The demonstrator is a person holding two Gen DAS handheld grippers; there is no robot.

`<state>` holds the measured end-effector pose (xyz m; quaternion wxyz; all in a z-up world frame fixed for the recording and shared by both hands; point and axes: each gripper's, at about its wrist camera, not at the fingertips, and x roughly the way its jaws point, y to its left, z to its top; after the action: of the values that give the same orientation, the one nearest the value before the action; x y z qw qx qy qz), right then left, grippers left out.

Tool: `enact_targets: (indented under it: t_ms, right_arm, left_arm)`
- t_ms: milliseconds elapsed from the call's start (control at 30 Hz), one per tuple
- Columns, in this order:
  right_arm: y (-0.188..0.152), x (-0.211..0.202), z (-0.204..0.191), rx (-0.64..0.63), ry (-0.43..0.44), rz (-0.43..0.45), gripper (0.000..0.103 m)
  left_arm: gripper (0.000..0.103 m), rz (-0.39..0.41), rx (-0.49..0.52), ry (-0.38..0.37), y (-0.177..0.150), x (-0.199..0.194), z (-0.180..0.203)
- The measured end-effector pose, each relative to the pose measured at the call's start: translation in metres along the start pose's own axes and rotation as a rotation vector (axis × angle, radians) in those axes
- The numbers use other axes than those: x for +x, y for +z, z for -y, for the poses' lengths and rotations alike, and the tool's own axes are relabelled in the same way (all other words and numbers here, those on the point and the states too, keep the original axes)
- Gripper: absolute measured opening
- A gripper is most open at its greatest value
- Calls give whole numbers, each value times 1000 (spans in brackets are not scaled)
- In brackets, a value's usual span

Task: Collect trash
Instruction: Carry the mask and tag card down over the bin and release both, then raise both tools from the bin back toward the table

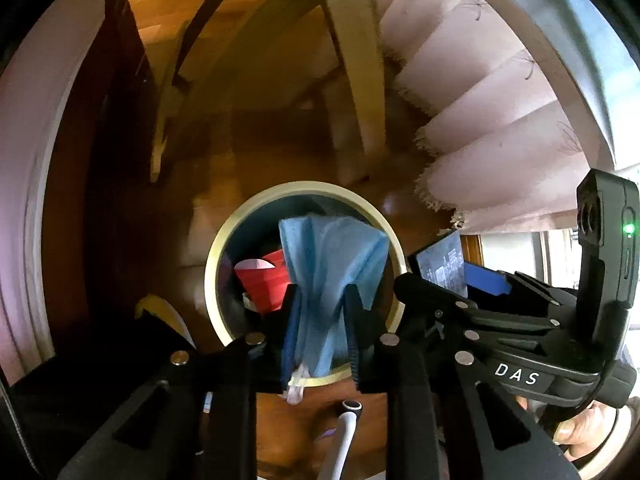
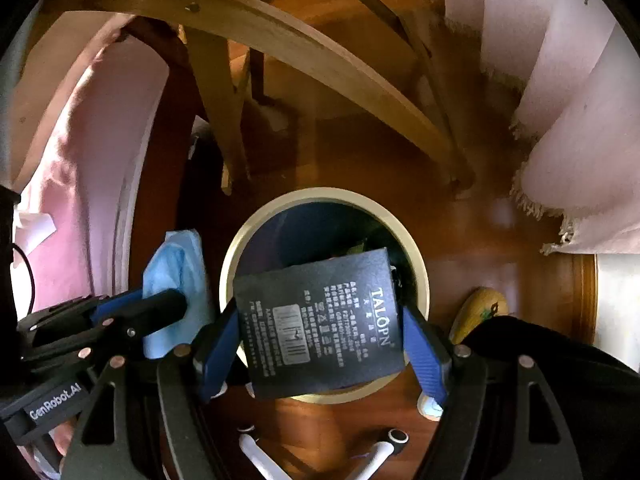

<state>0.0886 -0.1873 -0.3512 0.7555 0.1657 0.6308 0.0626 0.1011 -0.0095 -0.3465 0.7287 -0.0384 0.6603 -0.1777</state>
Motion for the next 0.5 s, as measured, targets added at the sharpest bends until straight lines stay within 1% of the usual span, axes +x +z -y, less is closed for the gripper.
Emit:
enact_targets:
  t_ms: [33, 67, 100, 133, 167, 200, 367, 500]
  right_arm:
    - [0, 3, 1, 7, -2, -3, 77]
    - [1, 5, 3, 17, -2, -8, 77]
    - [2, 7, 5, 32, 4, -14, 77]
    - [3, 8, 6, 43, 9, -17, 78]
    - [5, 9, 7, 49, 13, -19, 78]
    - [5, 10, 8, 56, 18, -21, 78]
    - [6, 13, 9, 53, 21, -23, 81]
    - [6, 14, 8, 52, 23, -24, 81]
  left_arm:
    - [24, 1, -2, 1, 1, 0, -1]
    - [28, 1, -4, 7, 2, 1, -2]
    - [34, 0, -5, 12, 2, 2, -1]
    - [38, 1, -6, 20, 2, 3, -2]
    - [45, 3, -6, 28, 2, 4, -3]
    - [49, 4, -5, 35, 2, 4, -4]
    - [50, 4, -4, 54, 1, 6, -4]
    - [55, 2, -21, 57, 0, 6, -8]
